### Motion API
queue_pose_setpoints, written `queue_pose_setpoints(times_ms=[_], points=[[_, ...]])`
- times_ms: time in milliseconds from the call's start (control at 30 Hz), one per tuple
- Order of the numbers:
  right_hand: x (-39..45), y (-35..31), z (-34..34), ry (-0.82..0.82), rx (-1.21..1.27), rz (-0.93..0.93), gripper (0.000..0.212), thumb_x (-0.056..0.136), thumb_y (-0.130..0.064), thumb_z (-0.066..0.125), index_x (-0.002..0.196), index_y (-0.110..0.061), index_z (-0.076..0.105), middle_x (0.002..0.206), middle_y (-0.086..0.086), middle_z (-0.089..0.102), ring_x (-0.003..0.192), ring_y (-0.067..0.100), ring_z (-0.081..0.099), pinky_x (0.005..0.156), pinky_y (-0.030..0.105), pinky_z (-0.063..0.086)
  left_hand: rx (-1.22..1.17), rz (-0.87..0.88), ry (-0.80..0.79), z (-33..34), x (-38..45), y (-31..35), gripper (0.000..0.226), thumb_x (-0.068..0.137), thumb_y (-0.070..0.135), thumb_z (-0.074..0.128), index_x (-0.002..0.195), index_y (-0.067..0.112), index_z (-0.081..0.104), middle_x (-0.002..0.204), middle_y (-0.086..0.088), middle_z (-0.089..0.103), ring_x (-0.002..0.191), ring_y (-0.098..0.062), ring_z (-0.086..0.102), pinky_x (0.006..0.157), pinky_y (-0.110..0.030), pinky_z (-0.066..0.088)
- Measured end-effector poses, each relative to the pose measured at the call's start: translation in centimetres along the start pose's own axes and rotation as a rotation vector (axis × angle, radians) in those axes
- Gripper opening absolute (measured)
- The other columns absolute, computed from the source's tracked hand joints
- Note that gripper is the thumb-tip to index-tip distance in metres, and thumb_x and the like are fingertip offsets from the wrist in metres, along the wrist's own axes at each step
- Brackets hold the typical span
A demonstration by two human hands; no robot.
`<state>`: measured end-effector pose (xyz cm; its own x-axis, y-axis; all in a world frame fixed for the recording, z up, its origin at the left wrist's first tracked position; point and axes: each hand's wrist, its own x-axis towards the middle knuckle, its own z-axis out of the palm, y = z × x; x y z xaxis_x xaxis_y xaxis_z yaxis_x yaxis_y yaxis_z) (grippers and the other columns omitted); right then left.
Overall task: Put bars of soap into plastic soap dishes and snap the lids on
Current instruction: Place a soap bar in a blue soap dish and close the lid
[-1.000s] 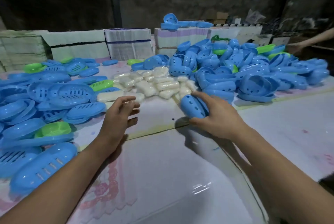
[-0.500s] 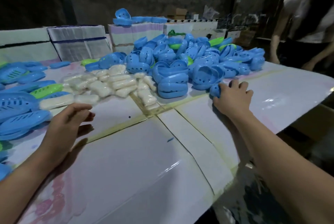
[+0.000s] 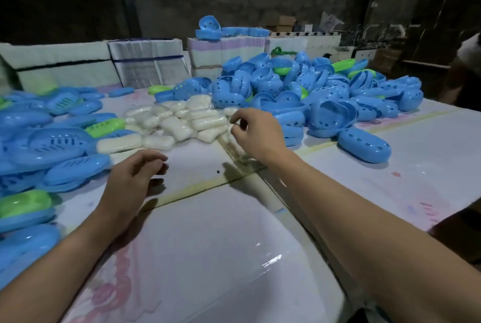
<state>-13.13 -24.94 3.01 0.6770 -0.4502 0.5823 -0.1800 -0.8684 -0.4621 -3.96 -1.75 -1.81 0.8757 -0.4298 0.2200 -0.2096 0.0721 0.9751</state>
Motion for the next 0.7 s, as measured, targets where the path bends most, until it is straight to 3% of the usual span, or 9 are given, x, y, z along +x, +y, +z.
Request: queue_pose_setpoints(times_ms=[233, 333, 433, 533, 600, 700], points=[[0.8, -6.8, 7.6, -0.194, 0.349, 0.010, 0.021, 0.081, -0.016, 0.057, 0.094, -0.022, 0.073, 0.062, -0.010, 0.056, 0.068, 0.012, 0.054, 0.064, 0.030, 0.044, 0.200, 0.108, 0.017, -0.7, 0.1, 0.2, 0.038, 0.099, 0.007, 0.055, 0.076, 0.032, 0.072, 0.067, 0.011, 0.066, 0.059, -0.006, 0.059, 0.053, -0.026, 0.052], [-0.4, -7.2, 9.3, -0.243, 0.317, -0.070, 0.021, 0.085, -0.014, 0.058, 0.098, -0.019, 0.074, 0.080, -0.003, 0.069, 0.076, 0.013, 0.059, 0.071, 0.029, 0.047, 0.352, 0.212, 0.031, -1.1, 0.0, 0.6, 0.033, 0.098, 0.010, 0.057, 0.078, 0.033, 0.067, 0.069, 0.019, 0.066, 0.065, -0.002, 0.061, 0.052, -0.014, 0.047], [-0.9, -6.9, 9.4, -0.255, 0.367, -0.123, 0.020, 0.084, -0.012, 0.059, 0.093, -0.020, 0.075, 0.075, -0.002, 0.068, 0.069, 0.011, 0.058, 0.069, 0.029, 0.049, 0.509, 0.303, 0.110, -1.6, 0.3, 1.2, 0.028, 0.095, 0.012, 0.060, 0.080, 0.035, 0.064, 0.075, 0.016, 0.066, 0.077, -0.006, 0.061, 0.060, -0.012, 0.045], [-1.3, -7.0, 9.3, -0.286, 0.346, -0.156, 0.020, 0.082, -0.010, 0.060, 0.090, -0.022, 0.074, 0.067, -0.005, 0.062, 0.061, 0.006, 0.051, 0.063, 0.025, 0.043, 0.806, 0.390, 0.213, -2.5, 0.7, 1.9, 0.015, 0.090, 0.015, 0.061, 0.097, 0.027, 0.066, 0.087, 0.011, 0.065, 0.091, -0.015, 0.056, 0.076, -0.032, 0.044], [-1.6, -7.4, 9.4, -0.314, 0.298, -0.198, 0.021, 0.081, -0.010, 0.060, 0.091, -0.024, 0.074, 0.068, -0.010, 0.060, 0.064, 0.004, 0.051, 0.065, 0.026, 0.043, 1.093, 0.371, 0.287, -3.9, 1.2, 1.9, 0.030, 0.087, 0.020, 0.062, 0.116, 0.025, 0.062, 0.112, 0.004, 0.064, 0.111, -0.024, 0.049, 0.091, -0.042, 0.038], [-1.7, -7.6, 9.5, -0.350, 0.241, -0.237, 0.021, 0.082, -0.011, 0.061, 0.093, -0.025, 0.073, 0.069, -0.015, 0.055, 0.069, 0.001, 0.048, 0.072, 0.029, 0.045, 1.328, 0.107, 0.203, -6.3, 1.7, 1.9, 0.058, 0.087, 0.024, 0.058, 0.143, 0.024, 0.042, 0.145, -0.004, 0.045, 0.138, -0.033, 0.027, 0.113, -0.061, 0.021]])
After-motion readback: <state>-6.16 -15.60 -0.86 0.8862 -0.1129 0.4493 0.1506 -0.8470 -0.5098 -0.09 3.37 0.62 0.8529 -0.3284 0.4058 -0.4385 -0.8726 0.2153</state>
